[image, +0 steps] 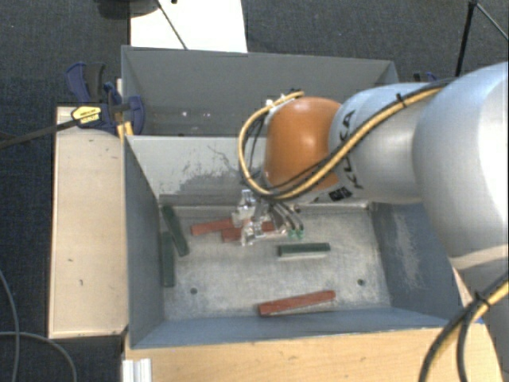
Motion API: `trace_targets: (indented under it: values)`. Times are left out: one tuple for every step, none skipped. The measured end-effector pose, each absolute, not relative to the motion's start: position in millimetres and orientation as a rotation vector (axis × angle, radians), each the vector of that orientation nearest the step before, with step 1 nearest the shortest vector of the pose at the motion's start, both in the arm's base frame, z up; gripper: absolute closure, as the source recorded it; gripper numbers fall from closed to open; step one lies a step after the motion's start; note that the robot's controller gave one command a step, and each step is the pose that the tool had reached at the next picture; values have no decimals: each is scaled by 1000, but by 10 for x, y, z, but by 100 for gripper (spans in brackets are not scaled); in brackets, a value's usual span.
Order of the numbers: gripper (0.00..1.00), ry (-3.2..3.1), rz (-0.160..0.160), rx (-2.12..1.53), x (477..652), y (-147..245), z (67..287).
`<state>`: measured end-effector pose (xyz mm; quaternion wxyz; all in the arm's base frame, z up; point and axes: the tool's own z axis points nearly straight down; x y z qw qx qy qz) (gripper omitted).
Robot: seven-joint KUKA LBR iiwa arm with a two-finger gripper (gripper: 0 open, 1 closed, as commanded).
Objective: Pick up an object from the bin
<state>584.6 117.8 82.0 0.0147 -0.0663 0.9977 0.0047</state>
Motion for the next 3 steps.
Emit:
trace_targets:
  values:
    - [100,3109,13,-207,5834,1179,836]
    - [100,3114,2,-333,5814,1047,1122]
    - [100,3107,3,-384,5619,1400,2787]
